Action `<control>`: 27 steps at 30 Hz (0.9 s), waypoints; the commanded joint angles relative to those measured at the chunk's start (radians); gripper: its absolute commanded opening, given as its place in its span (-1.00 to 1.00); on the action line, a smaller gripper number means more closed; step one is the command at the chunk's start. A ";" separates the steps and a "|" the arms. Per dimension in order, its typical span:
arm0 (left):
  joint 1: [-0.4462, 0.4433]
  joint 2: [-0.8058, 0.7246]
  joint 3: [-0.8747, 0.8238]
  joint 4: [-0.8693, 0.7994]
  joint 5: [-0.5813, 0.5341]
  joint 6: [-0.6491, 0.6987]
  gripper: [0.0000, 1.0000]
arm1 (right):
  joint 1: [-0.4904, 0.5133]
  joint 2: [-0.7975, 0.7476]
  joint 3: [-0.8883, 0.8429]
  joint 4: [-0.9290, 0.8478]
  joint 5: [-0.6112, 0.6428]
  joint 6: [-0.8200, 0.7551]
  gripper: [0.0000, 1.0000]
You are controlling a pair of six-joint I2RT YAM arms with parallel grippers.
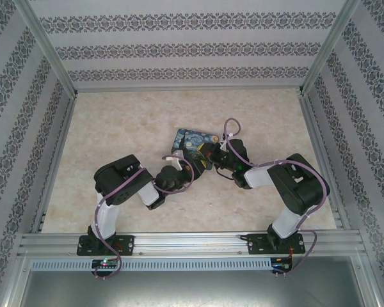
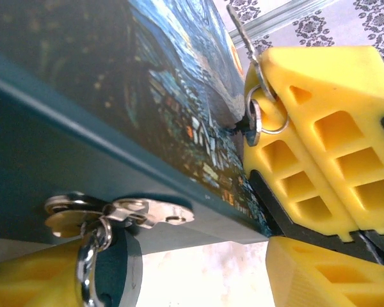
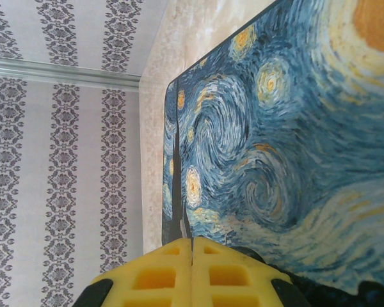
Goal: Unlock a padlock with a key
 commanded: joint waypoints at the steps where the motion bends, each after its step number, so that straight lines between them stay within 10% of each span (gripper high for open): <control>1: -0.016 0.033 -0.017 0.014 -0.024 -0.031 0.24 | -0.003 0.041 -0.037 -0.107 0.013 -0.001 -1.00; 27: -0.018 0.038 -0.048 -0.016 -0.085 -0.051 -0.33 | -0.004 0.055 -0.040 -0.104 0.014 -0.003 -1.00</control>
